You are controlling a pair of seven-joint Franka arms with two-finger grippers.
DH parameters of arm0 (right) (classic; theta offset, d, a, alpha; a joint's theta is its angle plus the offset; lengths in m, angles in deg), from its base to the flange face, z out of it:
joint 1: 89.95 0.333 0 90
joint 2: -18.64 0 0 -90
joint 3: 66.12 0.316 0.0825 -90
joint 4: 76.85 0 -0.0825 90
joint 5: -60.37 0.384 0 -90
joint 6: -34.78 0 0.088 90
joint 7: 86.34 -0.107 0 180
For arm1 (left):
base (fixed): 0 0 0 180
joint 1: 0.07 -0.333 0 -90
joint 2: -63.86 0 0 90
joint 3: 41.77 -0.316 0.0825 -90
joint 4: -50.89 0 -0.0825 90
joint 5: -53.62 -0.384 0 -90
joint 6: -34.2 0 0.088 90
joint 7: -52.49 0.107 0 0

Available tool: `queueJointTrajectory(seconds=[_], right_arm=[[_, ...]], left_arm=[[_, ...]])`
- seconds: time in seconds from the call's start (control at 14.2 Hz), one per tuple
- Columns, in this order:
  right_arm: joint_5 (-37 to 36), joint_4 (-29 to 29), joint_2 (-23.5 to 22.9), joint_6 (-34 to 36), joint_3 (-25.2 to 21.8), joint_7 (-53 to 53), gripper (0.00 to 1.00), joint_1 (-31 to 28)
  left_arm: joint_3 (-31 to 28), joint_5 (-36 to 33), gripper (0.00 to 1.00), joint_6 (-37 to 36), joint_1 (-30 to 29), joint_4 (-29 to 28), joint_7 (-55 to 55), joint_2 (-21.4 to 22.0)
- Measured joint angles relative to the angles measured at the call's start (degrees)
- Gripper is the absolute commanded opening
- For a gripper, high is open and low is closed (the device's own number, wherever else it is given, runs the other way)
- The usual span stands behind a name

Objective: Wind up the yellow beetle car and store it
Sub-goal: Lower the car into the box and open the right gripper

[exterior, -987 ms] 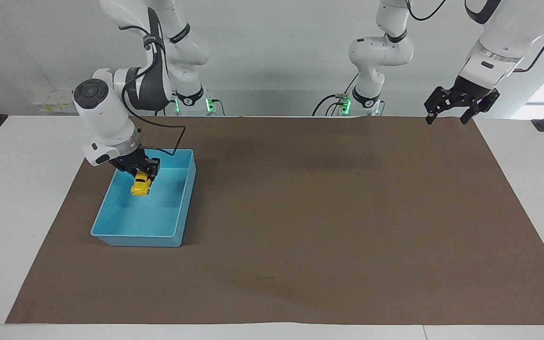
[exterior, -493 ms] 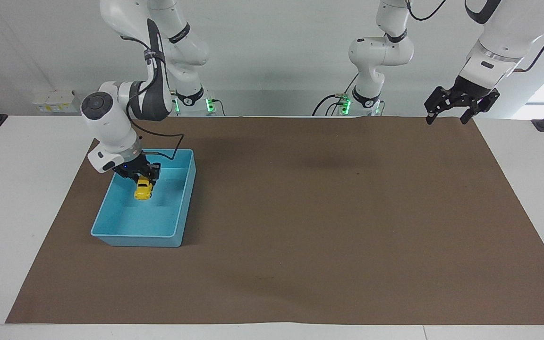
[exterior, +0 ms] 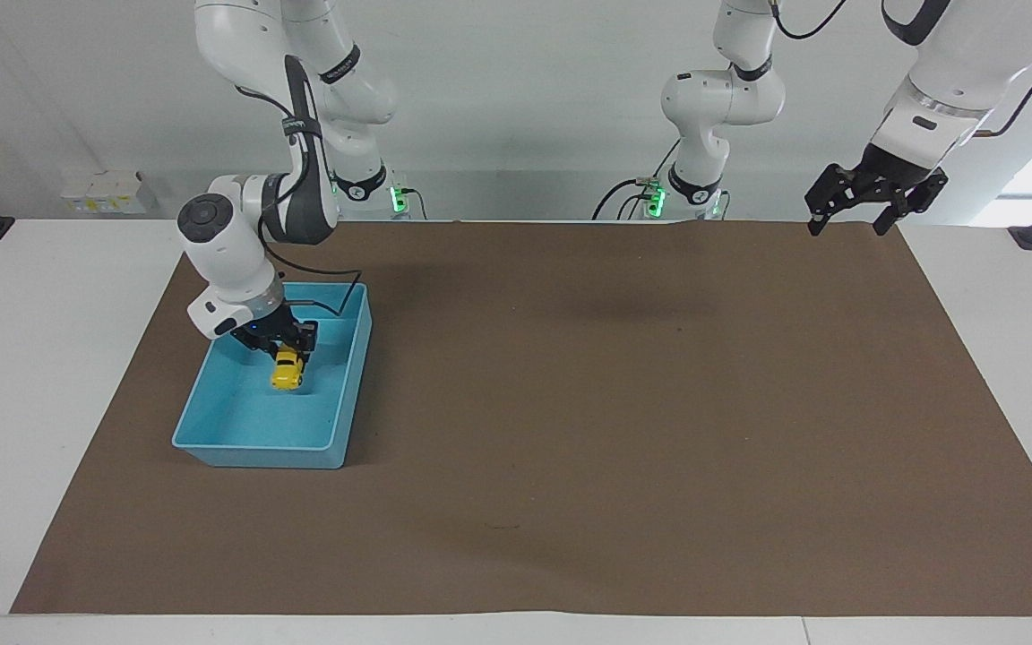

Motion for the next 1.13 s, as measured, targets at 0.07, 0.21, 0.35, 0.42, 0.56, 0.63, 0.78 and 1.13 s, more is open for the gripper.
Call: queueJointTrajectory(seconds=[0.07, 0.21, 0.35, 0.42, 0.56, 0.63, 0.78, 1.13], right_arm=[[1.24, 0.29, -0.22, -0.52, -0.04, 1.56, 0.0, -0.08], [2.1, 0.97, -0.66, -2.16, -0.15, 3.84, 0.25, -0.14], [2.25, 1.13, -0.82, -2.45, -0.15, 4.1, 1.0, -0.14], [2.31, 1.11, -0.82, -2.45, -0.13, 4.11, 1.0, -0.12], [2.4, 0.83, -0.82, -2.46, -0.02, 4.11, 1.0, 0.0], [2.41, 0.41, -0.8, -2.46, 0.01, 4.11, 1.0, 0.04], [2.42, -1.12, -0.72, -2.13, 0.02, 4.11, 1.0, 0.05], [1.19, -6.39, -0.42, 1.52, 0.02, 4.52, 1.0, 0.05]], left_arm=[[0.0, 0.0, 1.0, 0.0, 0.0, 0.0, 0.0, 0.0], [0.0, 0.0, 1.0, 0.0, 0.0, 0.0, 0.0, 0.0], [0.01, 0.0, 1.0, 0.0, 0.0, 0.0, 0.0, 0.0], [0.01, 0.0, 1.0, 0.0, 0.0, 0.0, 0.0, 0.0], [0.01, 0.0, 1.0, -0.01, 0.0, 0.0, 0.0, 0.0], [0.02, 0.0, 1.0, -0.01, 0.0, 0.0, 0.0, 0.0], [0.0, 0.0, 1.0, -0.01, 0.0, 0.0, 0.0, 0.0], [0.0, 0.0, 1.0, -0.01, 0.0, 0.0, 0.0, 0.0]])
